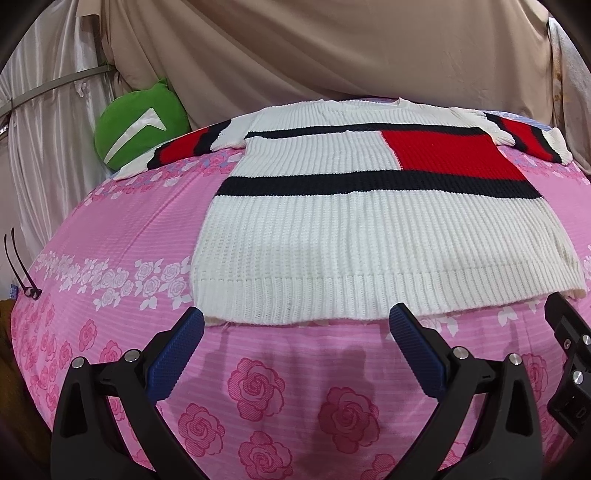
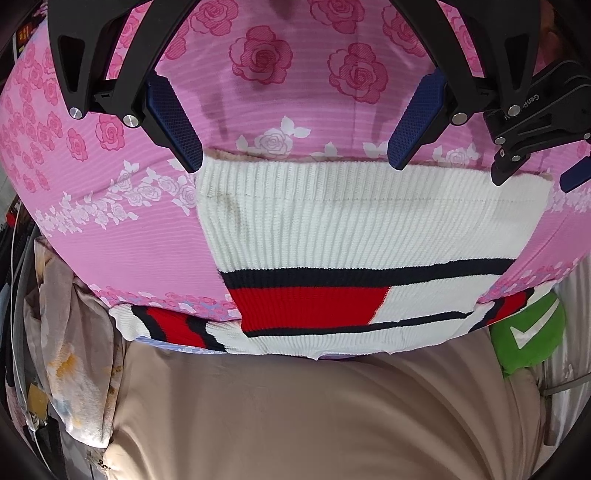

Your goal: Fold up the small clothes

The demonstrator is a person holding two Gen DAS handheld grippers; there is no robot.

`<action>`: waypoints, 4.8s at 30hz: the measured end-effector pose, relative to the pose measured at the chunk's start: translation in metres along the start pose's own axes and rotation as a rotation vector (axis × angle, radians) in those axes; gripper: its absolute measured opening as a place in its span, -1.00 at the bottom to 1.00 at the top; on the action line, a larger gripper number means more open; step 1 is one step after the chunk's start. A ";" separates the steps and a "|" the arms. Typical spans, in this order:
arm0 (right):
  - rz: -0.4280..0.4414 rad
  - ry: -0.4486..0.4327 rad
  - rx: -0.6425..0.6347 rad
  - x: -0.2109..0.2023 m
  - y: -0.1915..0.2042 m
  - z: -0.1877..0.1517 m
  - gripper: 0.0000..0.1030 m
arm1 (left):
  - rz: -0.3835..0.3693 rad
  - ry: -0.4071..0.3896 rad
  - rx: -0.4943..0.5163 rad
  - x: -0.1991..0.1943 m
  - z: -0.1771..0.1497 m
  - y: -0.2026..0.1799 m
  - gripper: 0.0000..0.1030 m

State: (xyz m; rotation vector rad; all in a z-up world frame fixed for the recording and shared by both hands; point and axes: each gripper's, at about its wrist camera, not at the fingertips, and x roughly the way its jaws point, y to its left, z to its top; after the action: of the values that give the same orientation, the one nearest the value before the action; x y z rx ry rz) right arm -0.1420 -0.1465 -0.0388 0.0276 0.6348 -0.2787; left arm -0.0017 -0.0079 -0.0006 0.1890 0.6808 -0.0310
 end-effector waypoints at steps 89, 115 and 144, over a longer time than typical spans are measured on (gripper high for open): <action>-0.121 -0.012 0.579 0.243 -0.394 0.197 0.90 | -0.135 -0.006 -0.107 0.082 0.120 0.029 0.91; 0.533 -0.249 0.155 0.195 -0.138 0.373 -0.73 | -0.093 -0.083 -0.017 0.123 0.191 0.025 0.91; 0.354 0.120 -0.290 0.329 0.052 0.286 -0.80 | -0.215 0.014 -0.100 0.177 0.217 0.058 0.91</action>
State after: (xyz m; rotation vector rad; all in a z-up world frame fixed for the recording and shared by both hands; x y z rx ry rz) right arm 0.2915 -0.2095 -0.0053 -0.1214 0.7714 0.1592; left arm 0.2767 0.0151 0.0627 0.0192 0.7127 -0.2017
